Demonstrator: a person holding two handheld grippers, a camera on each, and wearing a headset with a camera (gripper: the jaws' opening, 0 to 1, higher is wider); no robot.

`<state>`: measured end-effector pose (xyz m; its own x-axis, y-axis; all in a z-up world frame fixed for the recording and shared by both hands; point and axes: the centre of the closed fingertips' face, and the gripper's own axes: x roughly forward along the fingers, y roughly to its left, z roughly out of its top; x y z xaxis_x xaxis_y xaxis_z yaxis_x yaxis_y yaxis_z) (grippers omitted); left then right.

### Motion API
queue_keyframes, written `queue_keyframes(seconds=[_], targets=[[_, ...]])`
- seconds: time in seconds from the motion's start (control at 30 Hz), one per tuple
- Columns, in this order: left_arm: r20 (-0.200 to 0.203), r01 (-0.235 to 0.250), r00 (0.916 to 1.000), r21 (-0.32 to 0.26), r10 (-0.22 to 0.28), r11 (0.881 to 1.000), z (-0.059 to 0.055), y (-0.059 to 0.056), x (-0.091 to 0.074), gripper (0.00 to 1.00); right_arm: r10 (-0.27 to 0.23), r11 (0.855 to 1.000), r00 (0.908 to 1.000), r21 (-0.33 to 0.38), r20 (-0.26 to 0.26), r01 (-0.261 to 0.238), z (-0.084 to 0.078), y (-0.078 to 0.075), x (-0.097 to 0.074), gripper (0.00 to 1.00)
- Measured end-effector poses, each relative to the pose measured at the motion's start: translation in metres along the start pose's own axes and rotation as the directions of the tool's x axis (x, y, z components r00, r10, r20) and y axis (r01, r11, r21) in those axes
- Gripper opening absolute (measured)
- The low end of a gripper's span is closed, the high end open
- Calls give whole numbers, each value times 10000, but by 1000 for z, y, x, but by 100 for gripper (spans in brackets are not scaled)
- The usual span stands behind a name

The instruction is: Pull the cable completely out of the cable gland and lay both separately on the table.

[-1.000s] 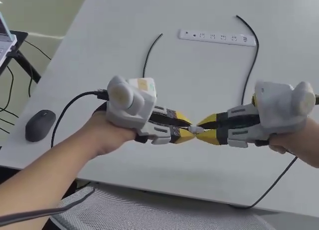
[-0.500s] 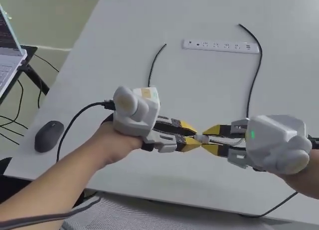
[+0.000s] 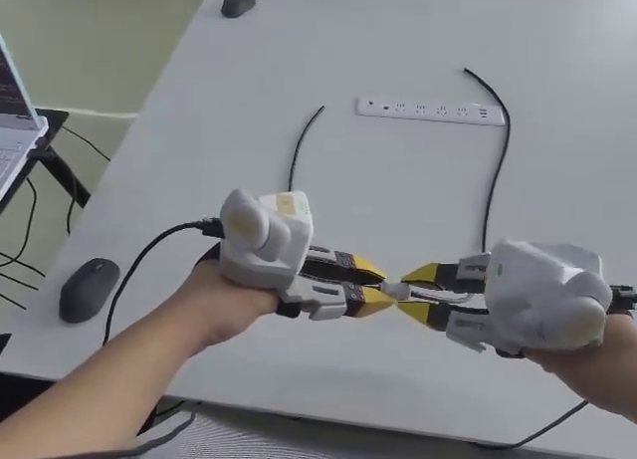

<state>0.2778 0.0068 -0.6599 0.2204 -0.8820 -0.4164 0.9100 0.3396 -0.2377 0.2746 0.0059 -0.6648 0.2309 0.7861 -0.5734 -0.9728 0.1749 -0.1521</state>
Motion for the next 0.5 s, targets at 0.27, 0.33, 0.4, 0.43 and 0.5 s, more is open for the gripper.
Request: queue_keyframes(seconds=[0.27, 0.33, 0.4, 0.43, 0.5], targets=[[6, -66, 10000, 115, 66, 9999, 0, 2, -3, 15, -720, 9926, 9974, 976, -80, 724, -4, -11, -10, 21], [-110, -5, 9999, 165, 7, 9999, -3, 1, -3, 16, -847, 9905, 9959, 1058, -305, 875, -10, -10, -9, 19], [-121, 4, 9999, 242, -1, 9997, -2, 0, -3, 16, -904, 9894, 9955, 1115, -286, 930, -11, -8, -8, 17], [-115, -5, 9999, 244, 8, 9997, -2, 0, -3, 16, -899, 9887, 9954, 1177, -319, 931, -12, -7, -6, 15], [-111, -39, 9999, 255, 41, 9997, -2, 1, -3, 16, -947, 9891, 9944, 1090, -469, 994, -14, -3, -4, 12]])
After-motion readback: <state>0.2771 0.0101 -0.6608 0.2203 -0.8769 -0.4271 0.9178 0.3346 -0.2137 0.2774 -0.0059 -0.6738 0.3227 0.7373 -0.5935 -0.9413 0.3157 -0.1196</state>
